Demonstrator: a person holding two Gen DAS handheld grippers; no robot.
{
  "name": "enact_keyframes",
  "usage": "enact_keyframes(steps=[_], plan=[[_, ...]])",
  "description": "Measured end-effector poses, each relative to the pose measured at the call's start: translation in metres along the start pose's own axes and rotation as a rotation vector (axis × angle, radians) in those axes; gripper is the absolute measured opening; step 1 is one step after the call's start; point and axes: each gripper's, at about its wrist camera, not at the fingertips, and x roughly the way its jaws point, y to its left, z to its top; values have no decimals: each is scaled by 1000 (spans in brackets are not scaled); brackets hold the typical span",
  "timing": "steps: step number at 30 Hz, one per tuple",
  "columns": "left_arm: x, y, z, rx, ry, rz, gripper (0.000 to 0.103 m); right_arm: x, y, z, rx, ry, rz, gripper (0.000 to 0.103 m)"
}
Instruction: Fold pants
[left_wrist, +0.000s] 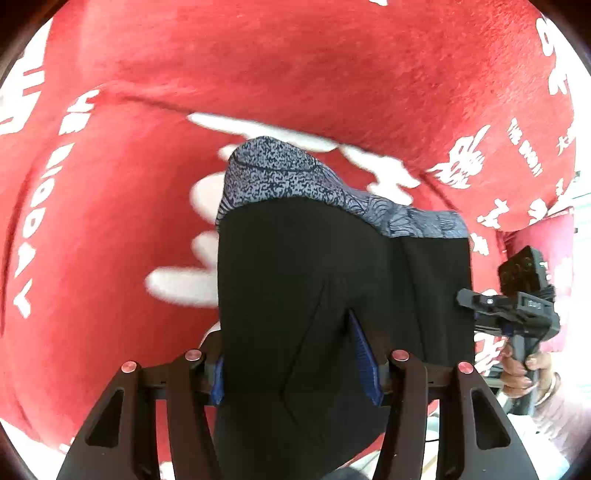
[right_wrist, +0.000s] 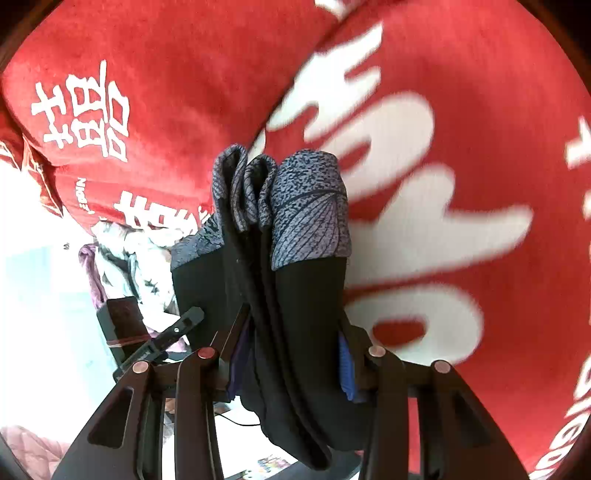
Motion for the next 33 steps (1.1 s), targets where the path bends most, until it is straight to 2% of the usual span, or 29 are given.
enact_keyframes(steps=[2,3,4,6,8,11,13,15,16,18,21,26,27,29,31,33], plan=[[5,14,-12,-15,21,40,56,10,0,-13,1,19,-18,44],[8,22,-17,-20,27,59,57,18,0,-19,-14,32,-55,44],[11,28,-20,-20,9,65,63,22,0,-21,-25,27,-96,46],[15,35,-19,-28,-11,89,73,25,1,-18,-16,18,-183,60],[14,34,-16,-32,-9,104,73,27,4,-13,0,32,-252,64],[0,24,-9,-3,-47,181,73,15,28,-11,-99,-3,-386,64],[-17,23,-4,-10,-88,174,73,2,44,-11,-164,-57,-448,60],[-33,20,3,-4,-132,141,73,-11,58,-10,-205,-105,-435,18],[-38,15,8,17,-149,121,73,-14,65,-9,-221,-118,-434,15],[-38,0,18,75,-155,65,73,-14,77,-5,-256,-137,-426,14],[-21,-14,27,135,-128,46,73,9,94,4,-305,-110,-443,14],[24,-6,36,128,-75,137,73,39,81,20,-301,-67,-545,14],[28,-3,37,125,-75,151,73,41,77,25,-275,-66,-515,14],[30,2,39,138,-82,161,73,43,74,28,-273,-63,-508,15],[26,3,38,127,-75,168,73,43,74,31,-284,-72,-523,19],[19,2,37,105,-61,205,73,37,74,28,-258,-73,-496,24]])
